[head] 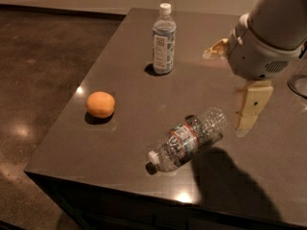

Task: Place water bottle upright

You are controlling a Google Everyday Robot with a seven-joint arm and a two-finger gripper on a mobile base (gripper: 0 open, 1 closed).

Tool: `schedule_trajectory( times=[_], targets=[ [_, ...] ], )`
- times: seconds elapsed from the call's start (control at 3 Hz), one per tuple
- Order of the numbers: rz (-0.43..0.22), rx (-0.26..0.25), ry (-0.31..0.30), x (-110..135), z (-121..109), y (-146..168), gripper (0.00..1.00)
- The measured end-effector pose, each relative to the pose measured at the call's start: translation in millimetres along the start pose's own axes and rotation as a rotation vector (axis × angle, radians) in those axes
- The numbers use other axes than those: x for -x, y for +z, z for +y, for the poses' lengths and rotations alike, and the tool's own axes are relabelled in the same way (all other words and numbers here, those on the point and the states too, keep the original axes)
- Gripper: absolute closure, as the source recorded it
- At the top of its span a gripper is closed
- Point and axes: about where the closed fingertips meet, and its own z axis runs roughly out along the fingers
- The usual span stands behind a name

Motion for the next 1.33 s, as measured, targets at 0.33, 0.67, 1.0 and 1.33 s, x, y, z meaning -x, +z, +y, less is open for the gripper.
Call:
schedule_trajectory(
  times=[0.33,0.67,1.0,1.33],
  targets=[
    [-0.014,0.062,-0.142,24,11,25,0.00],
    [-0.009,0.119,-0.249,43,28,49,0.00],
    [0.010,0.163,-0.316,54,42,71,0.00],
    [0.026,0.200,-0.354,60,52,86,0.00]
  ],
)
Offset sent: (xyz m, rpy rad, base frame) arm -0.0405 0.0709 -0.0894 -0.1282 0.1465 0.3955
